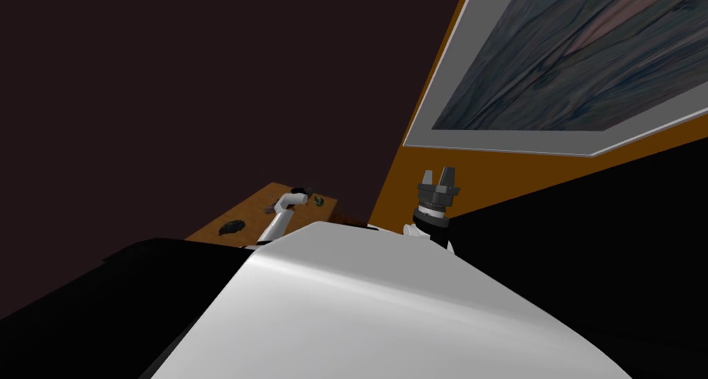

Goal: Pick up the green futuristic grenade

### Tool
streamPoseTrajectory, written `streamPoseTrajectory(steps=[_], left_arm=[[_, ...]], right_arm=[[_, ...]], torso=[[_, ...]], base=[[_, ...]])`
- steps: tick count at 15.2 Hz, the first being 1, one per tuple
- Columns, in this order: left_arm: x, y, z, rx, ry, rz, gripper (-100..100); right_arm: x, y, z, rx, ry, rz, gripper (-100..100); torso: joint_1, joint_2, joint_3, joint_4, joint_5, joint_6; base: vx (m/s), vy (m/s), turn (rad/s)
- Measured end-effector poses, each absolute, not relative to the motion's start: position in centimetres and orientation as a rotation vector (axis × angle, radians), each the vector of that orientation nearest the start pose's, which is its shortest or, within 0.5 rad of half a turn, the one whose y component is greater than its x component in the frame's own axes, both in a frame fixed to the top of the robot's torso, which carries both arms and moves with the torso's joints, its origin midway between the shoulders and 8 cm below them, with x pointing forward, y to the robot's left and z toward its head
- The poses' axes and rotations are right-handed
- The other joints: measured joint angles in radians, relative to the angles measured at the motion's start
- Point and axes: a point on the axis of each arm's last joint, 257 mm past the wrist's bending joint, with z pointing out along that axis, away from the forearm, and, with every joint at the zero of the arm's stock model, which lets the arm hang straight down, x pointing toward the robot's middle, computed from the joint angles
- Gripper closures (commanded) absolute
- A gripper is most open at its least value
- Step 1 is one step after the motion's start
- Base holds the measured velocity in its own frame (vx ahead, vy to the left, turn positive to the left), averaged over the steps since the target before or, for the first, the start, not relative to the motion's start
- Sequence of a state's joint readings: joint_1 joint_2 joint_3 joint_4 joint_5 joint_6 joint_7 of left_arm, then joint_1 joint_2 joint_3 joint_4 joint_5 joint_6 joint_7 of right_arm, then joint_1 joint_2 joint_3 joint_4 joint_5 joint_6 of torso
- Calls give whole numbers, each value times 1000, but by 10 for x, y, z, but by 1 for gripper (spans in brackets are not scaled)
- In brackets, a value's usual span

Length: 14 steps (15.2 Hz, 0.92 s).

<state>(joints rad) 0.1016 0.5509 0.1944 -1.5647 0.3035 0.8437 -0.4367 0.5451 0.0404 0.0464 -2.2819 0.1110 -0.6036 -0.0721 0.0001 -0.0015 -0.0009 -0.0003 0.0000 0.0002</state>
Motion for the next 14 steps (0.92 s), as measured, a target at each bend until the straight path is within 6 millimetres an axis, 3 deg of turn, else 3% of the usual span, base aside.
streamPoseTrajectory(steps=[14], left_arm=[[358, 540, -407, -1633, 2106, -9, -100]], right_arm=[[326, -255, 30, 594, 587, 1348, 0]], torso=[[0, 0, 0, 0, 0, 0]], base=[[17, 6, -54]])
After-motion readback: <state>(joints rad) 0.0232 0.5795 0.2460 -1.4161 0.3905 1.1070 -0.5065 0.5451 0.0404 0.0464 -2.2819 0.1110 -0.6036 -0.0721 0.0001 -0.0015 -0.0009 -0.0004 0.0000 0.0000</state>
